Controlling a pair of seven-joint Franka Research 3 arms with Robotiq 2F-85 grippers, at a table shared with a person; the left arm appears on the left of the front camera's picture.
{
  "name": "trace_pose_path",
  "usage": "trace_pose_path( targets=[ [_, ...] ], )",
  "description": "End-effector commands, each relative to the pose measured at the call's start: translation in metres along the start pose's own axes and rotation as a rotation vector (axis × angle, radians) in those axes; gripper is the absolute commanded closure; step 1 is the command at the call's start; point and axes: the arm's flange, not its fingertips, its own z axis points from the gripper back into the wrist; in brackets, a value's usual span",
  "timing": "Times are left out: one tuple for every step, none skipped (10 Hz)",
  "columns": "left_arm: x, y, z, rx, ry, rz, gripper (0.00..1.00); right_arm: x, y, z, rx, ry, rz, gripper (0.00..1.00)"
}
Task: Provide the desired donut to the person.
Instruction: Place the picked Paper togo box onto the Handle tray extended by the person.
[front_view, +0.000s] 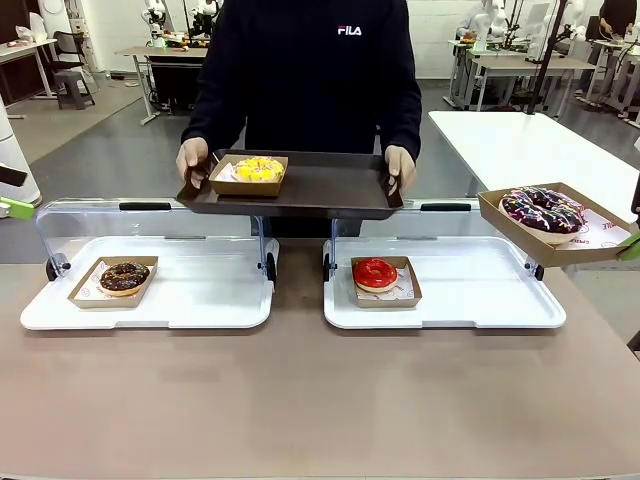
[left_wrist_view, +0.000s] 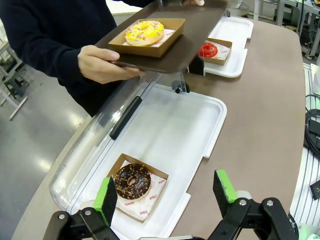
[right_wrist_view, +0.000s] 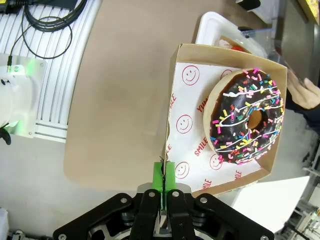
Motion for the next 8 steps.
trace_pose_path(
  targets=[
    [-0.0006,-0.0014,-0.0006,-0.001,-0.014,0.000,0.00,0.0007,0.0005,-0.0013,0.013,0.033,-0.012,1.00],
    [-0.0006,-0.0014,-0.0006,-0.001,-0.014,0.000,0.00,0.0007,0.0005,-0.0013,0.013,0.033,-0.012,1.00],
    [-0.0006,-0.0014,-0.0006,-0.001,-0.014,0.000,0.00,0.0007,0.0005,-0.0013,0.013,0.033,-0.012,1.00],
    [-0.0006,-0.0014,-0.0006,-0.001,-0.014,0.000,0.00,0.0007,0.0005,-0.0013,0.013,0.033,-0.012,1.00],
    [-0.0006,-0.0014,-0.0006,-0.001,-0.014,0.000,0.00,0.0007,0.0005,-0.0013,0.013,0.033,-0.012,1.00],
    [-0.0006,-0.0014,-0.0006,-0.001,-0.014,0.000,0.00,0.0007,0.0005,-0.0013,0.013,0.033,-0.012,1.00],
    [-0.0006,-0.0014,-0.0006,-0.001,-0.014,0.000,0.00,0.0007,0.0005,-0.0013,0.013,0.033,-0.012,1.00],
    [-0.0006,-0.0014,-0.0006,-0.001,-0.014,0.000,0.00,0.0007,0.0005,-0.0013,0.013,0.033,-0.012,1.00]
  ],
)
